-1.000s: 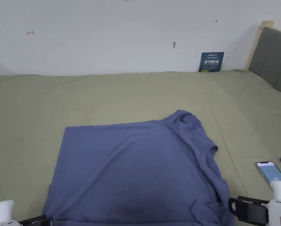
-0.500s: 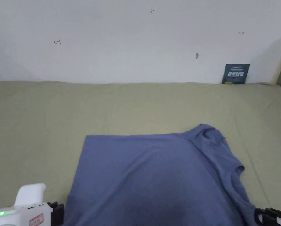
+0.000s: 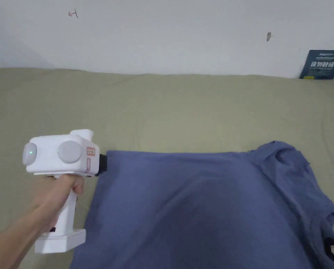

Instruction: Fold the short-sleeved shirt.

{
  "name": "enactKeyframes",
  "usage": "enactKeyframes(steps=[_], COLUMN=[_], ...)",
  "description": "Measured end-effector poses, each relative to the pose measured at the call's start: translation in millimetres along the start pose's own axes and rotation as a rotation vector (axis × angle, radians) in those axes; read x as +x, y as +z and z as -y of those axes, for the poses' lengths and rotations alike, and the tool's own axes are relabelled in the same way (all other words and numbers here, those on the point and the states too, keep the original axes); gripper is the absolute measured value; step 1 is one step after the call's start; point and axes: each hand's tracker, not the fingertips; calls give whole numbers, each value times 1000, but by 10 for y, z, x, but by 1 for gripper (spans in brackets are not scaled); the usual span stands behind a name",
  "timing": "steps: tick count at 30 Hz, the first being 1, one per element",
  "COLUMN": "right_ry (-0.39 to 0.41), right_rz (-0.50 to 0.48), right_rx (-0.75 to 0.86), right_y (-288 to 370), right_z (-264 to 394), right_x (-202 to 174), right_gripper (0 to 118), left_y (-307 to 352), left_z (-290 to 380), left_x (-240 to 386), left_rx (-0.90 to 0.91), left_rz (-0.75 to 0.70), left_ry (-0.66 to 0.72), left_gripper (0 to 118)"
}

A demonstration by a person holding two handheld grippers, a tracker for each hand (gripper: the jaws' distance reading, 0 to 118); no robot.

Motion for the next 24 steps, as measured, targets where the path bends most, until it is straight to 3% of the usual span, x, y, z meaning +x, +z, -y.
enactKeyframes(steps=[2,3,4,5,6,13,16,18,19,22,23,24], right_ry=[19,22,28,29,27,49,35,43,49,80,73,71], right_rz=[3,7,6,9,15,41,48,54,62,123,168,171], right_rx=[-18,-17,-22,-26,-29,-27,-31,-28,-32,-33,-32,-40], right_y=[-145,-199,-232,-274,-312,-418,-452,-494,-536,-709,-777,-856], right_z=[-74,-90,-124,-148,-160,-241,-334,-462,-550,-850,-951,-1058], right_x=[51,68,84,103,120,218,314,357,370,451,488,541], right_gripper=[0,0,0,0,0,0,0,0,0,1,15,45], left_y=[-290,-327,-442,-609,-703,-1077,-905,-810,-782,-705,-715,-722], left_z=[-211,-246,-299,-348,-364,-444,-443,-446,-499,-527,-531,-546], left_x=[66,131,184,209,226,292,297,319,267,356,358,364], left_rx=[-20,-25,-43,-98,-25,-152,-116,-105,-116,-106,-104,-98], left_rz=[-21,-38,-67,-67,-91,-135,-85,-61,-49,-22,-27,-42], left_ry=[-6,-15,-34,-17,-8,-59,-69,-87,-93,-87,-106,-107], left_gripper=[12,33,79,118,116,113,84,18,3,3,3,3])
